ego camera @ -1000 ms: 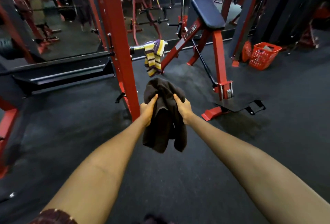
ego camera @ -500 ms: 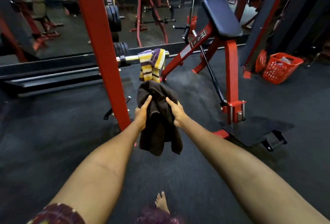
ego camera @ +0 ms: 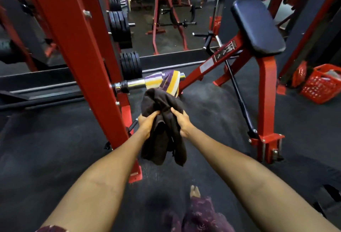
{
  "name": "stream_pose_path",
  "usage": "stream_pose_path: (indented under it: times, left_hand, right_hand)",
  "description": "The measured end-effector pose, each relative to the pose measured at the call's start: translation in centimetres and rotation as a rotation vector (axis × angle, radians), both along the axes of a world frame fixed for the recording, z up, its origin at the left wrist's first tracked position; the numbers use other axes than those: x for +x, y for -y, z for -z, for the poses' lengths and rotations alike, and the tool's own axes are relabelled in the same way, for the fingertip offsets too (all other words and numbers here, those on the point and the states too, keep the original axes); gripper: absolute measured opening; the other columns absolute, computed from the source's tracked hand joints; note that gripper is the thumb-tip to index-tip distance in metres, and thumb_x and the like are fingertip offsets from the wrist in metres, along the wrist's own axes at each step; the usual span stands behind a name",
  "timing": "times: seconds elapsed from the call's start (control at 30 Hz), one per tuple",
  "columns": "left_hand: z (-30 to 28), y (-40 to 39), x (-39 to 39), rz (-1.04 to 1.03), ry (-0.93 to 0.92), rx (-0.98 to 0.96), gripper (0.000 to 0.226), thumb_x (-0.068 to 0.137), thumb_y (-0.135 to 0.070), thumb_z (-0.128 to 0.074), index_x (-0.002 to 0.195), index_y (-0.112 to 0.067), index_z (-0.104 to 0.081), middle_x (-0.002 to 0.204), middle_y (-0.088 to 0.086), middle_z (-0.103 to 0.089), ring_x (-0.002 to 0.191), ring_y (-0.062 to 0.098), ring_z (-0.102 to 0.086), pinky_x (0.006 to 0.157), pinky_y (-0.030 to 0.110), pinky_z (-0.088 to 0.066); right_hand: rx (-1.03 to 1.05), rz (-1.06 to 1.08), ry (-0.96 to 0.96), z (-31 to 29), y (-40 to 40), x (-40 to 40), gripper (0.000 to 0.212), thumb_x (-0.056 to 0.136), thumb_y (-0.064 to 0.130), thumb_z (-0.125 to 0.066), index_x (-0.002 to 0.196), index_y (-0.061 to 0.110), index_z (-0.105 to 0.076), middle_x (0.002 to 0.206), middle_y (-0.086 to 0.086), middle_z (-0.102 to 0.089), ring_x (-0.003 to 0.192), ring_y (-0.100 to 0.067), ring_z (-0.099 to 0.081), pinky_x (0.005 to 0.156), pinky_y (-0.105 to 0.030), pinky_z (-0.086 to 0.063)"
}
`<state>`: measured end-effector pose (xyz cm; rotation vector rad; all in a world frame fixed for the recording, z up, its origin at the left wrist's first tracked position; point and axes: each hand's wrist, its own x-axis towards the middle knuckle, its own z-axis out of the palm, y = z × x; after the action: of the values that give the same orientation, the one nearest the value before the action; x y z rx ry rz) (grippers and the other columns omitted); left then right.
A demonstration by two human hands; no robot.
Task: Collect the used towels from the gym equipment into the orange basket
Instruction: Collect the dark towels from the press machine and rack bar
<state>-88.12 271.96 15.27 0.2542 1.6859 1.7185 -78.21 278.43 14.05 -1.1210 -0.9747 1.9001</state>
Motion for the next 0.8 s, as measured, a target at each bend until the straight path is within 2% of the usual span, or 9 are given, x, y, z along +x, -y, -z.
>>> stream_pose_path:
  times: [0.1,0.2,0.37,0.43,0.5,0.6,0.67,0.73,0.8]
  left_hand:
    - [0.6,-5.3,-2.9,-0.054,-0.010,0.008,0.044,0.074,-0.008,-0.076,0.114,0.004,-0.063,0.112,0.018,-0.068,0.098,0.027,-0.066,0.091,0.041,-0.054]
    - [0.1,-11.3,-5.6,-0.120,-0.029,0.019,0.044,0.074,-0.008,-0.076,0.115,0.002,-0.062,0.112,0.014,-0.067,0.098,0.026,-0.065,0.090,0.037,-0.053]
    - [-1.9,-18.6,-9.1,-0.217,-0.037,0.004,0.045,0.074,-0.007,-0.076,0.115,0.001,-0.061,0.110,0.014,-0.066,0.098,0.025,-0.065,0.091,0.037,-0.053]
    - [-2.0,-20.1,-9.9,-0.217,-0.023,0.008,0.044,0.073,-0.008,-0.077,0.114,0.001,-0.061,0.112,0.016,-0.067,0.099,0.029,-0.066,0.091,0.040,-0.054]
    - [-1.9,-21.8,-11.0,-0.240,0.031,0.028,0.040,0.074,-0.006,-0.076,0.111,0.000,-0.060,0.110,0.018,-0.067,0.088,0.028,-0.066,0.085,0.038,-0.056]
    - [-0.9,-22.3,-12.4,-0.287,0.135,0.046,0.051,0.065,-0.012,-0.080,0.110,0.001,-0.060,0.106,0.019,-0.068,0.086,0.027,-0.066,0.084,0.040,-0.056]
    - [0.2,-22.4,-13.6,-0.337,0.164,0.047,0.063,0.050,-0.021,-0.082,0.106,0.001,-0.064,0.105,0.018,-0.069,0.088,0.028,-0.067,0.088,0.044,-0.055]
    - [1.3,-22.0,-14.7,-0.375,0.167,0.007,0.058,0.057,-0.018,-0.079,0.108,0.004,-0.064,0.109,0.021,-0.068,0.088,0.028,-0.066,0.088,0.045,-0.055]
    - [2.0,-21.6,-15.5,-0.406,0.150,-0.032,0.045,0.069,-0.009,-0.074,0.110,0.005,-0.063,0.111,0.023,-0.067,0.087,0.027,-0.065,0.089,0.045,-0.054]
  right_hand:
    - [0.027,-0.059,0.003,0.0,-6.1,-3.0,0.040,0.086,0.013,-0.066,0.124,0.009,-0.055,0.123,-0.018,-0.063,0.111,-0.032,-0.062,0.098,-0.049,-0.049]
    - [0.034,-0.112,0.022,-0.4,-12.7,-6.2,0.044,0.086,0.014,-0.066,0.127,0.006,-0.052,0.123,-0.015,-0.063,0.107,-0.030,-0.063,0.096,-0.045,-0.051]
    - [0.048,-0.209,0.076,-1.6,-20.7,-10.7,0.022,0.086,0.019,-0.067,0.106,0.015,-0.059,0.118,-0.016,-0.065,0.110,-0.031,-0.063,0.099,-0.047,-0.049]
    - [0.131,-0.229,0.130,-1.5,-22.6,-11.8,0.031,0.087,0.020,-0.066,0.116,0.010,-0.059,0.120,-0.013,-0.065,0.115,-0.029,-0.060,0.103,-0.044,-0.047]
    - [0.252,-0.279,0.209,-1.1,-24.7,-12.8,0.042,0.086,0.027,-0.066,0.124,0.009,-0.058,0.121,-0.009,-0.065,0.116,-0.024,-0.059,0.105,-0.040,-0.044]
    - [0.374,-0.303,0.362,-0.8,-26.8,-13.7,0.048,0.082,0.055,-0.058,0.108,0.015,-0.066,0.110,-0.004,-0.069,0.108,-0.022,-0.061,0.102,-0.038,-0.044]
    - [0.520,-0.238,0.539,-0.6,-29.1,-14.7,0.049,0.088,0.056,-0.049,0.104,0.012,-0.066,0.112,-0.011,-0.064,0.113,-0.029,-0.055,0.103,-0.040,-0.038]
    - [0.624,-0.206,0.810,-0.3,-30.6,-15.6,0.058,0.089,0.059,-0.046,0.116,0.010,-0.060,0.125,-0.015,-0.057,0.124,-0.033,-0.045,0.107,-0.043,-0.032]
    - [0.629,-0.315,1.055,-0.2,-31.0,-16.4,0.081,0.080,0.072,-0.044,0.130,0.008,-0.048,0.137,-0.017,-0.048,0.132,-0.034,-0.036,0.111,-0.048,-0.027]
